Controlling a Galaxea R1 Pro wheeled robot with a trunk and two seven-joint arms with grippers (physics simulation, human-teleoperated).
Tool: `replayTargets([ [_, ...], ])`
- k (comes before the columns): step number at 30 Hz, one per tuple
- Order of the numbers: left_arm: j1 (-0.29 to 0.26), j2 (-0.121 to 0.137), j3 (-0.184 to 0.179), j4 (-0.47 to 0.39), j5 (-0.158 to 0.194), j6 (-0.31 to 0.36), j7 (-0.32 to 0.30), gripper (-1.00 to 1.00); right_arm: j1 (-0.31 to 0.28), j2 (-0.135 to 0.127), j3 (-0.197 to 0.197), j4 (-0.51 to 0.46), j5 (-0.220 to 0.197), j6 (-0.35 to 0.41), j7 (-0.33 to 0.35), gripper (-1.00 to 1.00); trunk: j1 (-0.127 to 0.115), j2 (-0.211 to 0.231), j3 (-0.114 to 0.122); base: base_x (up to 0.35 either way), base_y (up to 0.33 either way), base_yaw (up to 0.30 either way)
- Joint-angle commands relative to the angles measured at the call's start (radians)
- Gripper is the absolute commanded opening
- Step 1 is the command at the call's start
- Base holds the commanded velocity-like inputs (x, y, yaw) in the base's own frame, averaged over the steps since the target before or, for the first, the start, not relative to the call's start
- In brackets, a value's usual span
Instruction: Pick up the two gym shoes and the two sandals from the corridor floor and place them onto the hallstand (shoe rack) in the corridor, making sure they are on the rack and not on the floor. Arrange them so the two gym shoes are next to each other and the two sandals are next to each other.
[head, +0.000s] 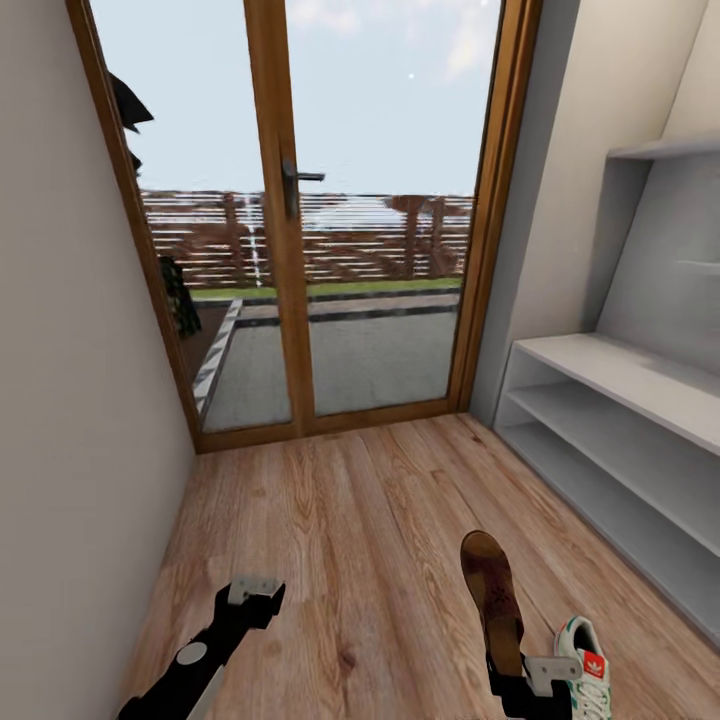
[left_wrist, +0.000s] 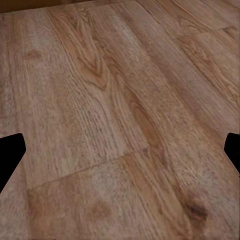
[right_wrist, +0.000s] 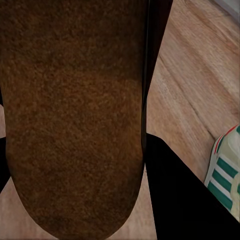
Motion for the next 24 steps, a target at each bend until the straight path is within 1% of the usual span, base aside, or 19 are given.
replayTargets([
  [1,0.003,0.001,-0.004,0.000,0.007,-0.003,0.000,1.00,0.000,0.000,0.001,0.000,-0.006,-0.003,-0.002,-1.00,0.000,0.000,-0.003,0.001,0.000,-0.007],
  [7,0.027,0.002,-0.003,0.008,0.007,-0.011,0.000,1.00,0.000,-0.002,0.000,-0.001,-0.006,-0.003,-0.001,-1.00,0.000,0.000,-0.011,0.000,0.000,-0.003],
  [10,0.041,0.004,-0.002,0.009,0.008,-0.031,0.000,1.00,0.000,-0.003,0.001,-0.001,-0.005,-0.003,0.000,-1.00,0.000,0.000,-0.013,0.000,0.000,0.000],
  [14,0.068,0.005,-0.001,0.010,0.010,-0.075,0.001,1.00,0.000,-0.006,0.001,-0.001,-0.005,-0.003,0.002,-1.00,0.000,0.000,-0.014,0.000,0.000,0.000],
  [20,0.080,0.006,0.000,0.012,0.011,-0.092,0.001,1.00,0.000,-0.007,0.001,-0.001,-0.004,-0.003,0.002,-1.00,0.000,0.000,-0.015,0.000,0.000,0.000],
  [24,0.083,0.005,0.000,0.023,0.013,-0.096,0.002,1.00,0.000,-0.008,0.002,0.000,-0.003,-0.003,0.002,-1.00,-0.016,0.028,-0.002,0.000,0.000,0.000],
])
